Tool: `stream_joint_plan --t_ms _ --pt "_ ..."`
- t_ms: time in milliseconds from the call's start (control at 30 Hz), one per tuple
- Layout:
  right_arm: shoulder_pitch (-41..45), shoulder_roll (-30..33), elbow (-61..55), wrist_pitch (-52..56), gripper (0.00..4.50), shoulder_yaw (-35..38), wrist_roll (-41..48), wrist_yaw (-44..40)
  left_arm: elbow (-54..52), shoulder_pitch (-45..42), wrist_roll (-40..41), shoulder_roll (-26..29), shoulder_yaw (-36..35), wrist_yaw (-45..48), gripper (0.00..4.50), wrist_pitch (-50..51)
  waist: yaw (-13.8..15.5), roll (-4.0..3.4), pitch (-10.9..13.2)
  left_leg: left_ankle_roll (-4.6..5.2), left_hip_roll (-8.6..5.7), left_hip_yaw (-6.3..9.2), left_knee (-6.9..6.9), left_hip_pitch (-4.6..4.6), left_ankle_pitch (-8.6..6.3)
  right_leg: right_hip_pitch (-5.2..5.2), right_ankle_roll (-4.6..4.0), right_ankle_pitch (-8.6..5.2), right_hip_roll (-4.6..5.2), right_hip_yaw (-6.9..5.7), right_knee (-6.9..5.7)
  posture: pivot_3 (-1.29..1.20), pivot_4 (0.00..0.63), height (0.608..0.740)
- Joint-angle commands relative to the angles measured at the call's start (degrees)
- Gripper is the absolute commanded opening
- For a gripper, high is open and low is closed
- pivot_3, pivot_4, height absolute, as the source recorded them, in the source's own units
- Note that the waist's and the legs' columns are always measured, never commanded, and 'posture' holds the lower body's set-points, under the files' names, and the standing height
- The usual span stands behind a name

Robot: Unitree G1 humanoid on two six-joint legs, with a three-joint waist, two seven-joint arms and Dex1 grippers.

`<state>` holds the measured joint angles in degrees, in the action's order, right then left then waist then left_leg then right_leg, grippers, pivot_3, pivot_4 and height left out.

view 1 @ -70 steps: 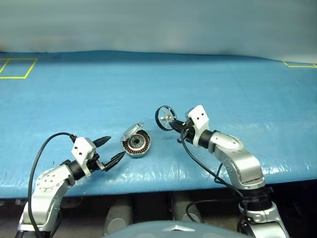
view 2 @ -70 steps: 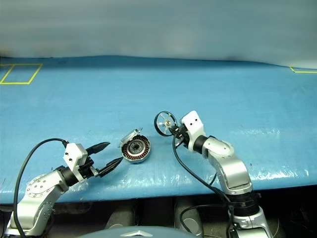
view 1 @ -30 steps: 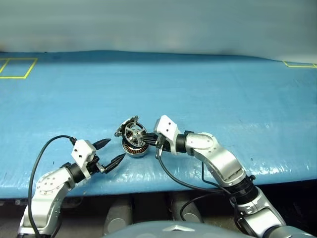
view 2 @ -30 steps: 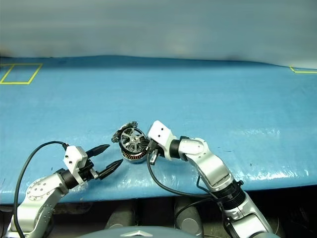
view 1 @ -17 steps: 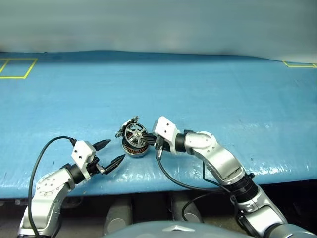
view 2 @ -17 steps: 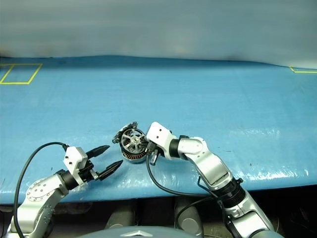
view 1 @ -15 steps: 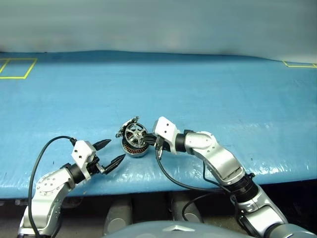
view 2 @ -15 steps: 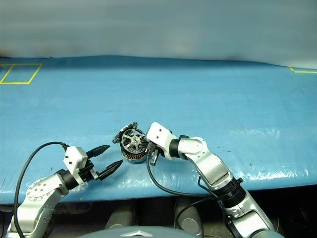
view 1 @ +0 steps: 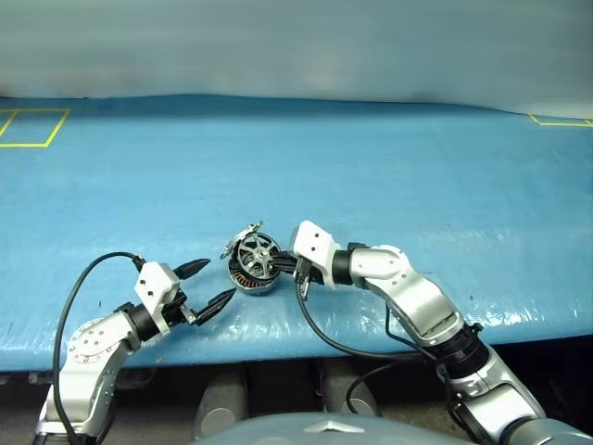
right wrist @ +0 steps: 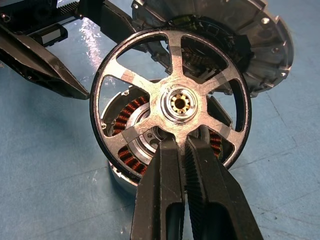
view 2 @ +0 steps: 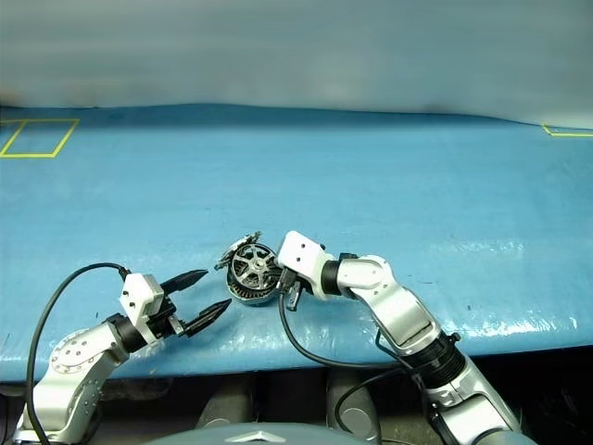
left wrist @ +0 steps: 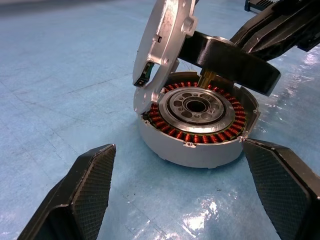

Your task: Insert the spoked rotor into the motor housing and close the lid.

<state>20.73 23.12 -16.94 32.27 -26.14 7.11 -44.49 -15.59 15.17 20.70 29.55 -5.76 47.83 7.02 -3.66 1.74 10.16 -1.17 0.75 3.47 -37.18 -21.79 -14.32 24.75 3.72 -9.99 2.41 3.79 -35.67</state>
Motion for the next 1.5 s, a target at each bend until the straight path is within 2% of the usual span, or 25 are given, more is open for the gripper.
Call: stream_joint_plan --t_ms 33,1133,1233,1500 --pt "0.08 0.23 -2.17 -2.41 0.03 0.44 0.18 -0.74 0.48 -0.2 -0.12 -0.39 0.51 0.52 4.41 -2.16 0.0 0.0 0.0 0.0 0.0 0.0 0.0 0.0 0.0 0.0 0.0 0.0 0.0 0.0 0.0 0.0 0.15 0.74" --pt "1.76 -0.59 2.18 -3.24 0.03 -1.07 -4.39 -0.92 3.18 -0.56 -0.02 -1.25 1.58 0.83 4.41 -7.03 0.11 0.0 0.0 0.0 0.0 0.0 -0.02 0.0 0.0 -0.01 0.0 0.0 0.0 0.0 -0.02 0.0 0.15 0.74" --pt "1.61 -0.45 1.85 -3.7 0.8 -1.08 -4.54 -1.1 3.26 -0.53 -0.04 -1.17 1.51 0.78 4.41 -7.12 0.1 0.0 0.0 0.0 -0.01 0.0 -0.02 0.0 0.0 -0.01 0.0 0.0 0.0 0.0 -0.02 0.0 0.15 0.74" --pt "1.38 -1.09 0.18 -4.21 0.8 0.54 -3.46 -0.29 3.36 -0.52 -0.04 -1.12 1.48 0.71 4.41 -7.13 0.09 0.0 0.0 0.0 0.0 0.0 -0.02 0.02 0.0 -0.01 0.0 0.0 0.0 0.0 -0.03 0.0 0.15 0.74"
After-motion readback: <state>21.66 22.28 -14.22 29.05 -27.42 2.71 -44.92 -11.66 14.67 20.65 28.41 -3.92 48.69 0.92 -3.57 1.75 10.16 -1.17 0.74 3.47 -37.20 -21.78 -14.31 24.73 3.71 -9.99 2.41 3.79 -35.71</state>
